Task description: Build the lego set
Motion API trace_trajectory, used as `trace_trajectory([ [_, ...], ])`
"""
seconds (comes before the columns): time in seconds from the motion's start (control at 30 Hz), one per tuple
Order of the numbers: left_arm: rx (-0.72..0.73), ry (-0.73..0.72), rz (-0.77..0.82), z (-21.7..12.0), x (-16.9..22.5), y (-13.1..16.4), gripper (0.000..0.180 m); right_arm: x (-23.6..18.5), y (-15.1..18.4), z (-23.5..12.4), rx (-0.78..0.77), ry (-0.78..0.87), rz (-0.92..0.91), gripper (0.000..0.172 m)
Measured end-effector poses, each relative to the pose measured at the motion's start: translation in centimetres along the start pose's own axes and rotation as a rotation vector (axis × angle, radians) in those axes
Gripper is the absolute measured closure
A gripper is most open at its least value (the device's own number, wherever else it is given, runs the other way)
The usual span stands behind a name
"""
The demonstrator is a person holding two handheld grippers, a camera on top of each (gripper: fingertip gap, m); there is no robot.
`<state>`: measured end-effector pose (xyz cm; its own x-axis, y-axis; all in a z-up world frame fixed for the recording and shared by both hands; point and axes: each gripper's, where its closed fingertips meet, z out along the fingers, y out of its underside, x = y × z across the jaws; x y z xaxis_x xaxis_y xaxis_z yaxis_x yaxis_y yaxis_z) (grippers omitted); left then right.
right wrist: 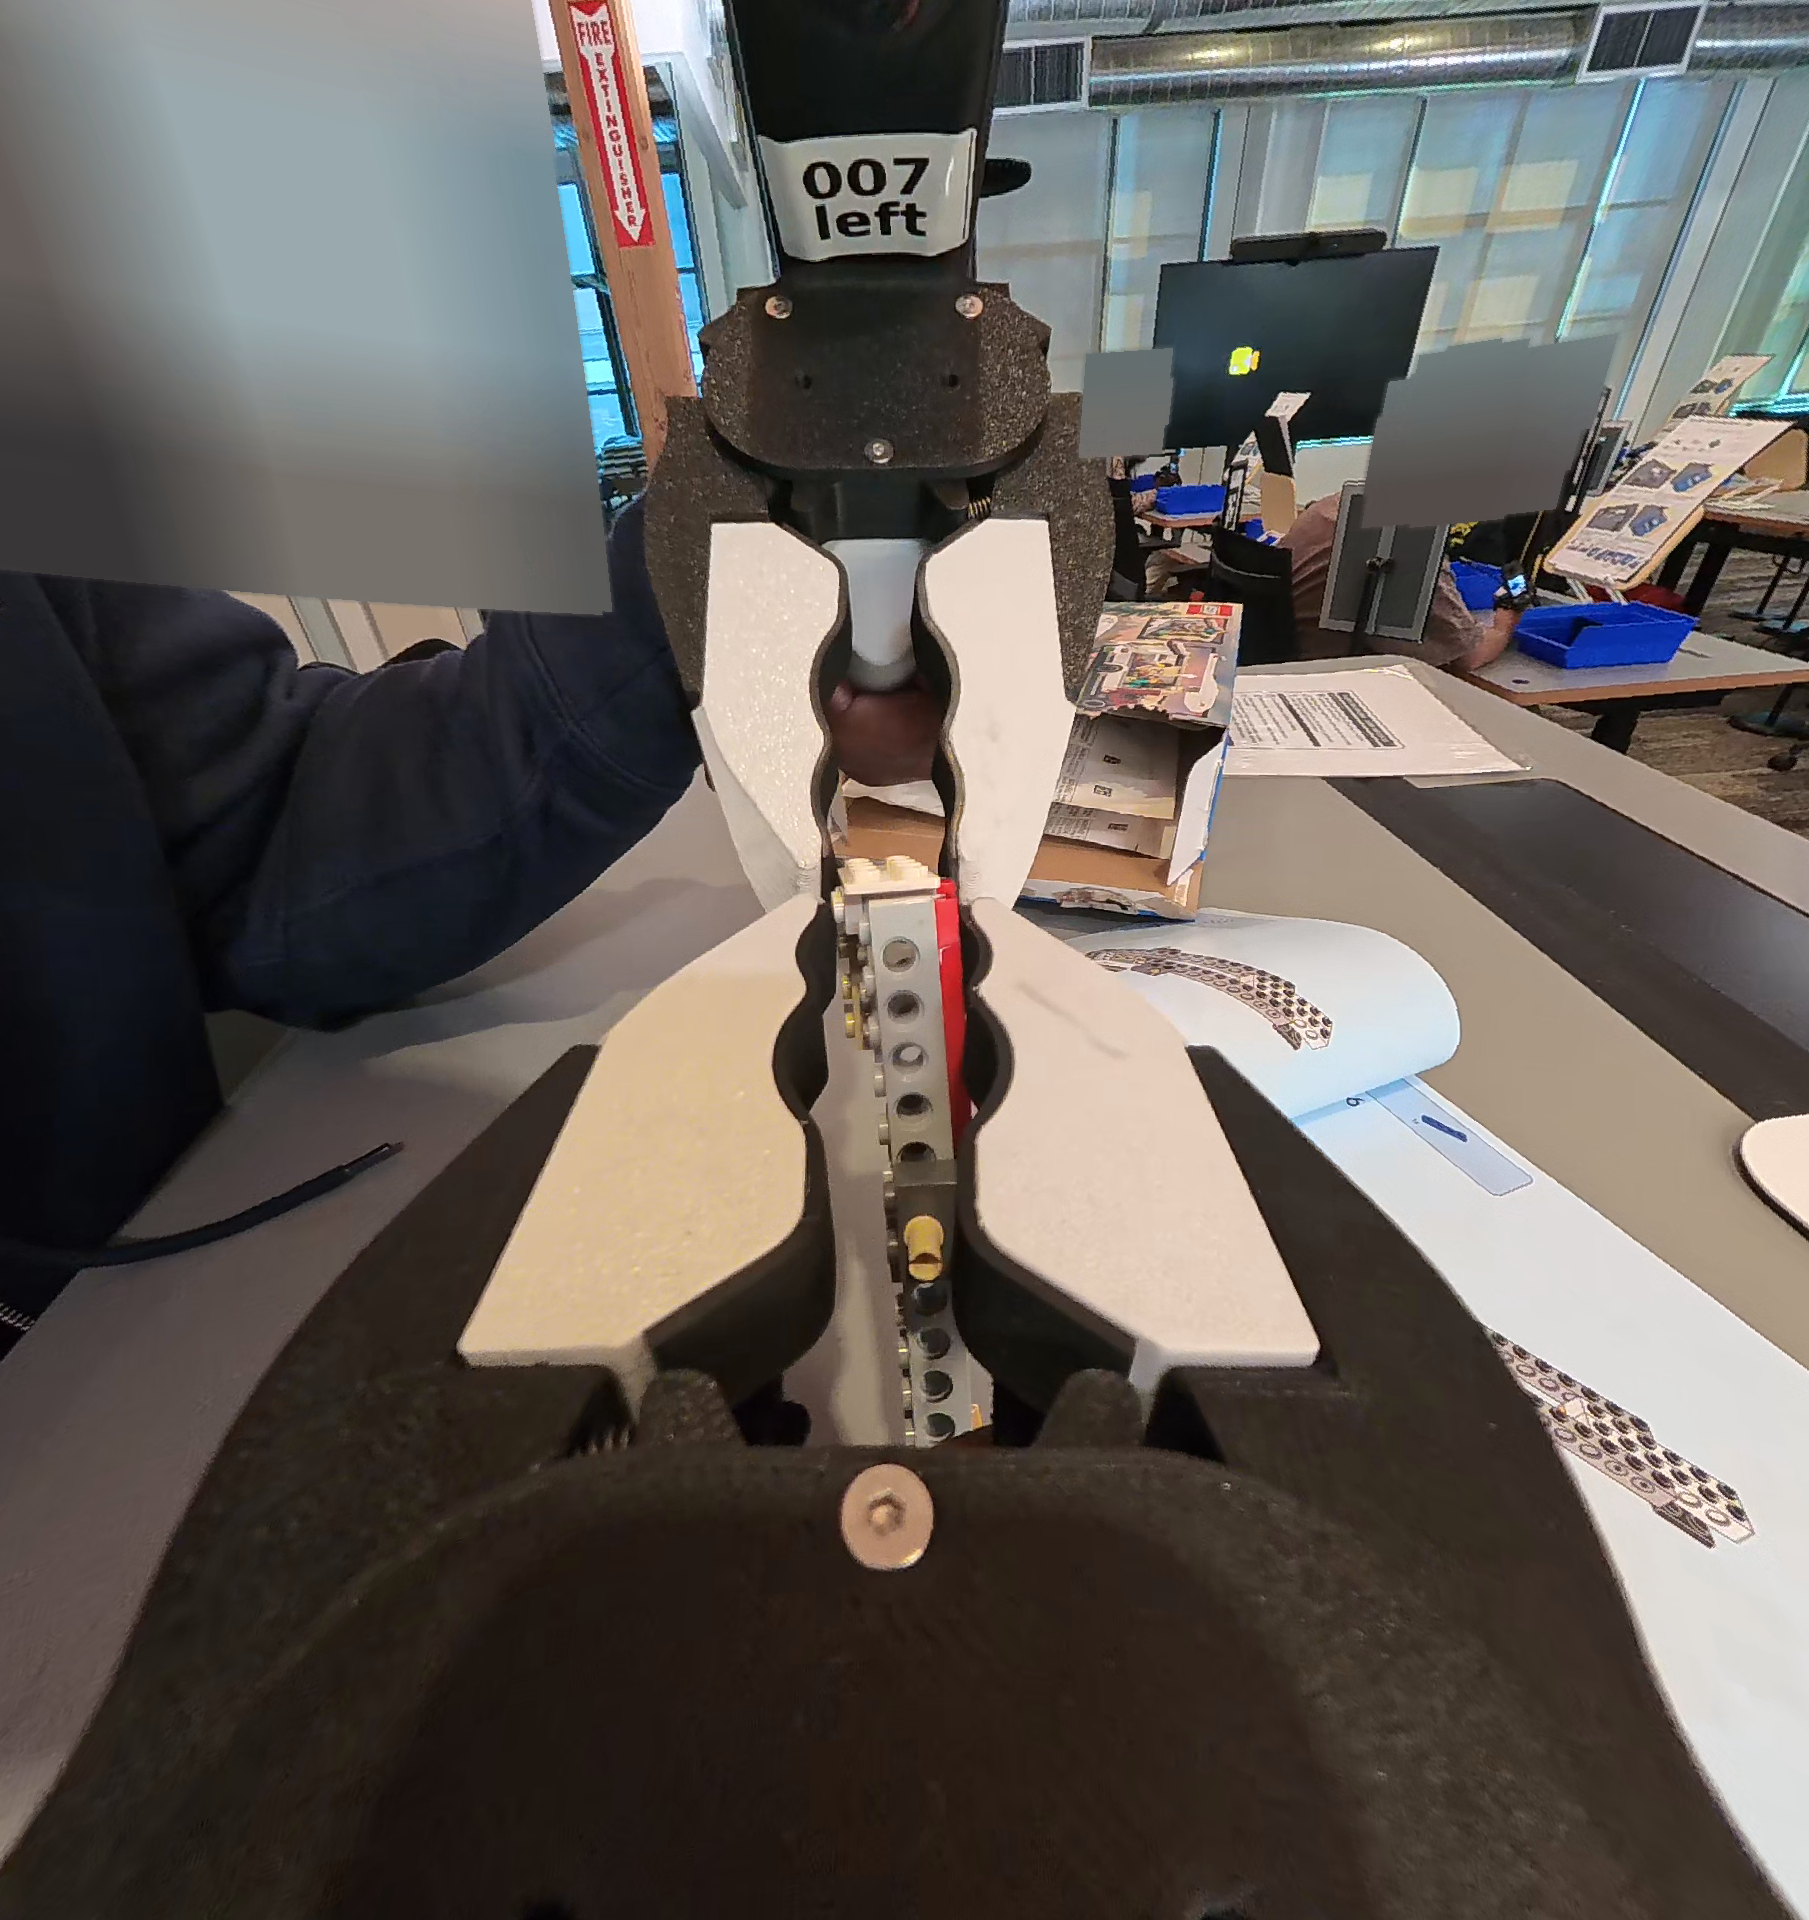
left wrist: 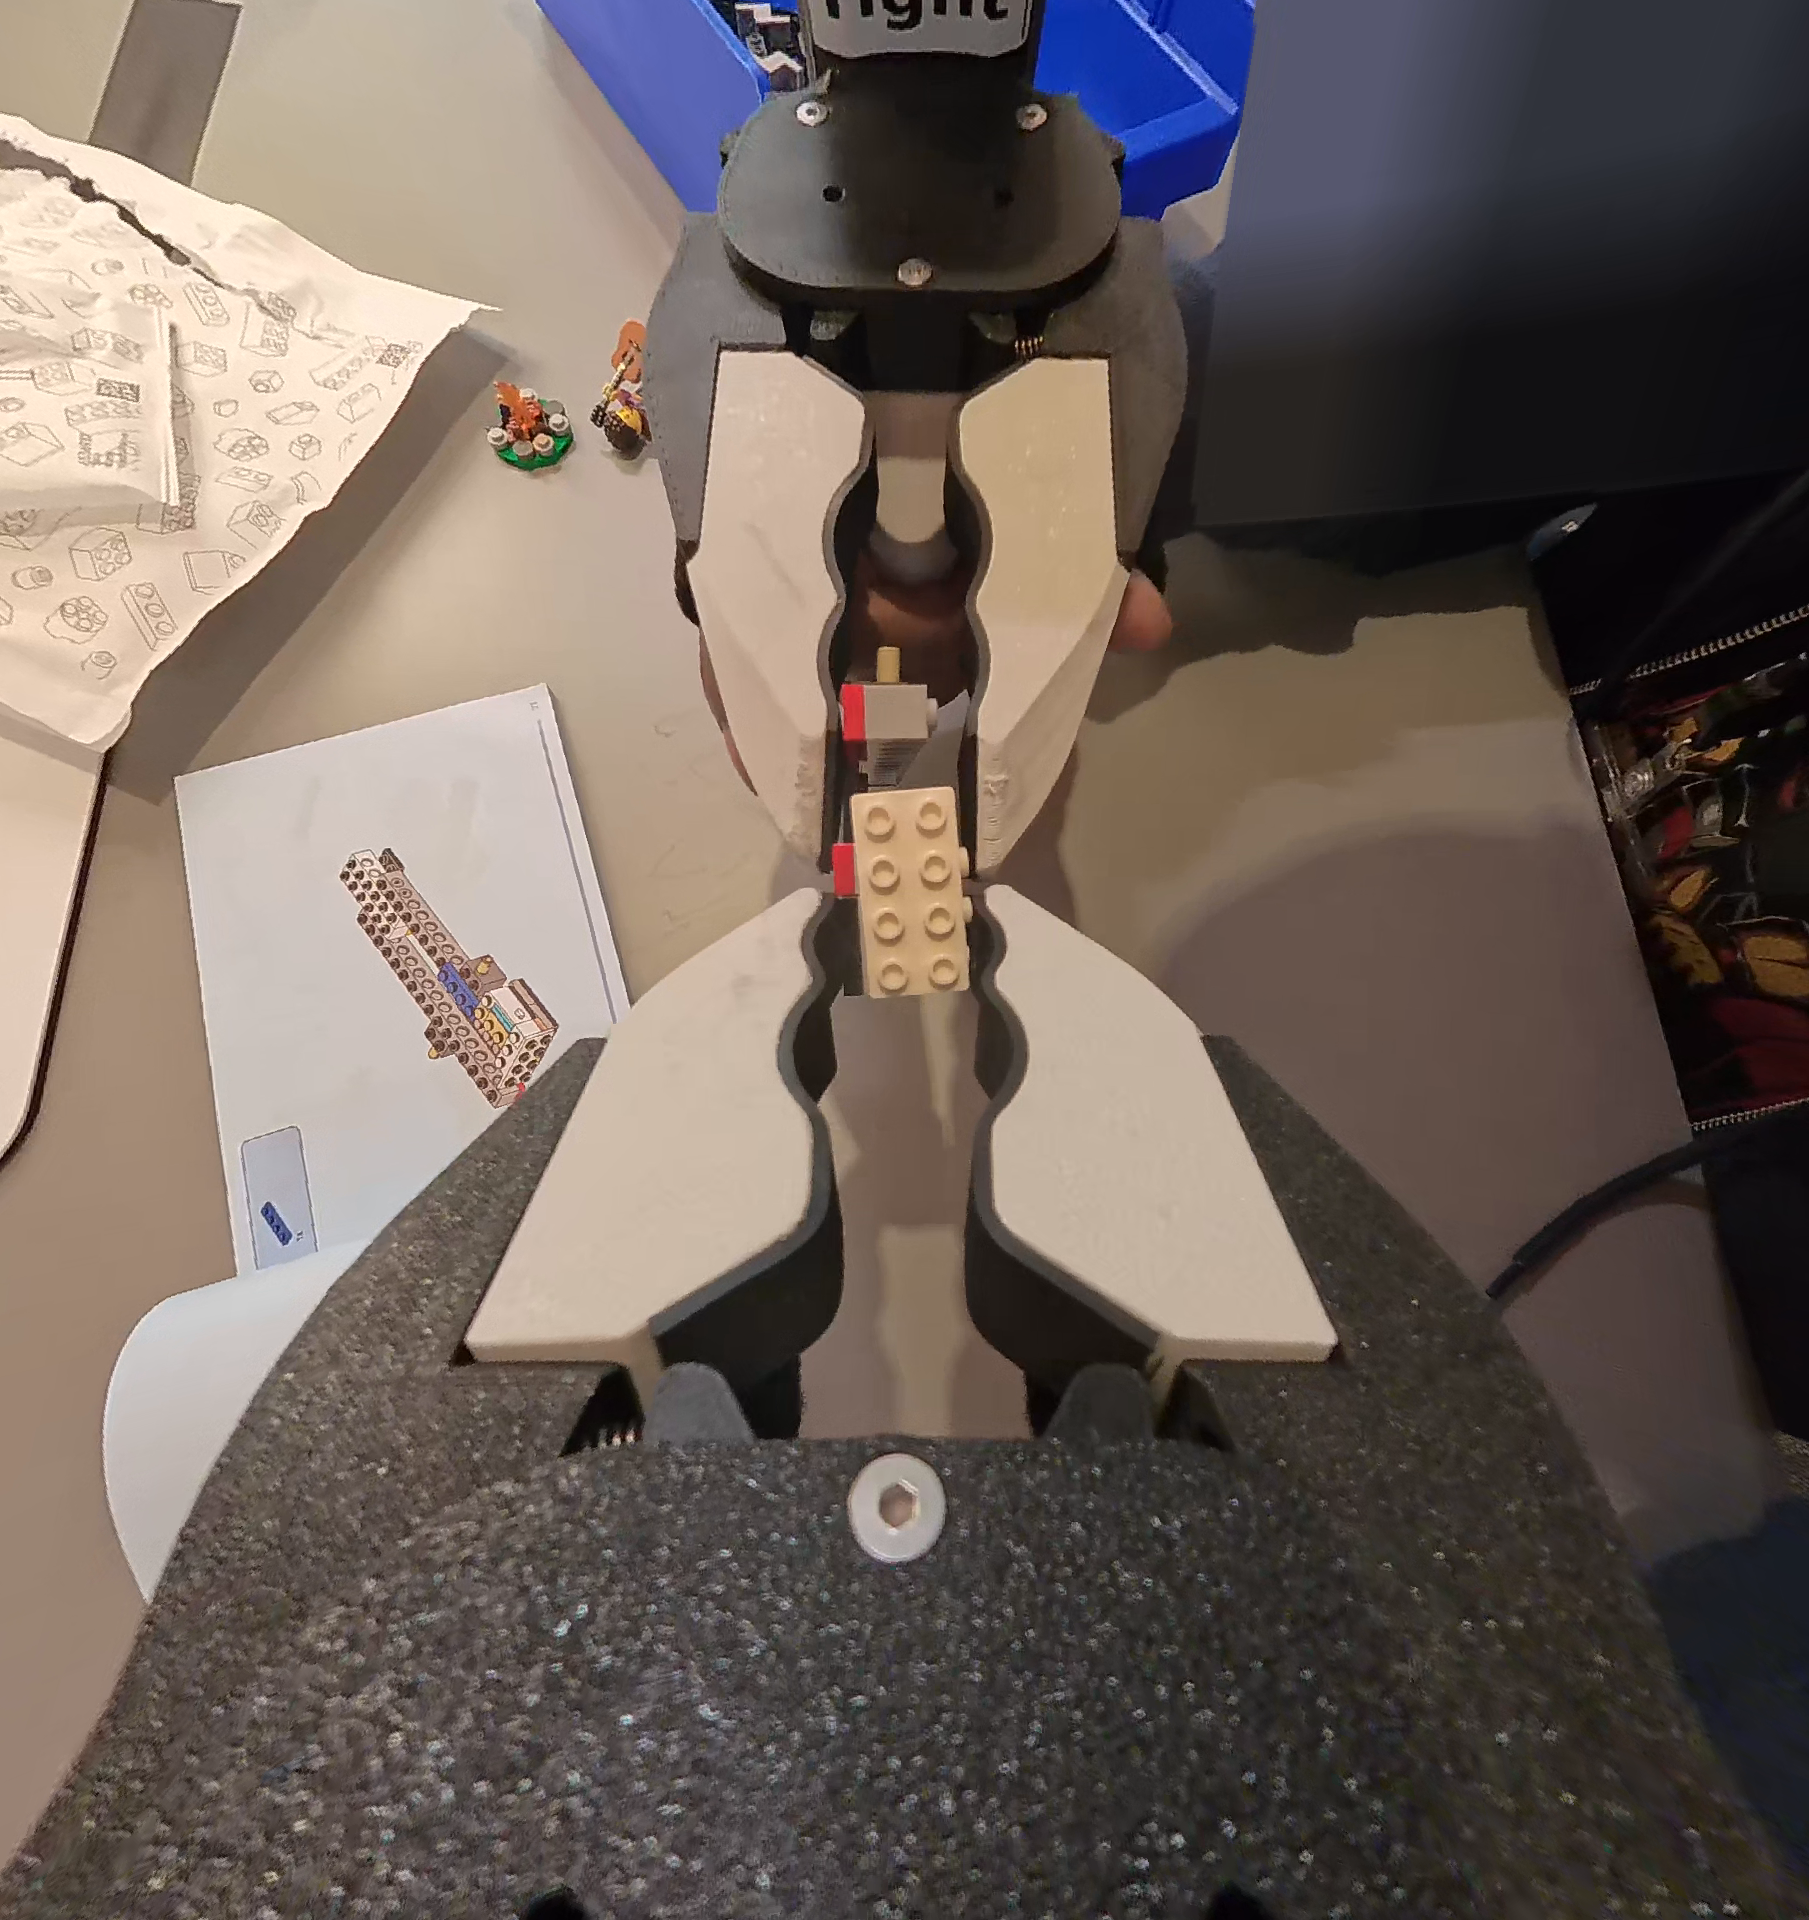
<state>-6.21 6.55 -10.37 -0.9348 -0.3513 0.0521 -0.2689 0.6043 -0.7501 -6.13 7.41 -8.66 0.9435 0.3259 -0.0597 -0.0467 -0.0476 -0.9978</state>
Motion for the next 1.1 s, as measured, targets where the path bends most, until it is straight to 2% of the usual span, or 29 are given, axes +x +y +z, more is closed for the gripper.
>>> trace_trajectory([
  [0.4, -0.022, 0.036, -0.002, 0.4, 0.6, 0.3, 0.157, -0.6, 0.7, -0.1, -0.038, -0.05, 0.025, 0.149],
  [0.6, -0.016, 0.016, -0.032, 0.0, 0.1, 0.5, 0.157, -0.2, 1.7, -0.1, -0.098, -0.044, 0.056, 0.136],
  [0.73, 0.01, 0.023, -0.051, -0.5, 0.0, 0.4, 0.157, 0.1, 2.9, -0.1, -0.159, -0.041, 0.09, 0.134],
  [0.83, 0.046, 0.05, -0.055, -0.6, 0.2, 0.0, 0.157, 0.0, 3.7, 0.1, -0.202, -0.049, 0.103, 0.137],
  [0.93, 0.073, 0.072, -0.074, -0.5, 0.2, -0.1, 0.157, 0.1, 3.9, 0.2, -0.205, -0.05, 0.118, 0.154],
  [1.1, 0.146, 0.058, -0.131, -0.6, -0.8, -0.8, 0.157, 0.8, 3.5, 0.0, -0.146, -0.045, 0.204, 0.156],
])
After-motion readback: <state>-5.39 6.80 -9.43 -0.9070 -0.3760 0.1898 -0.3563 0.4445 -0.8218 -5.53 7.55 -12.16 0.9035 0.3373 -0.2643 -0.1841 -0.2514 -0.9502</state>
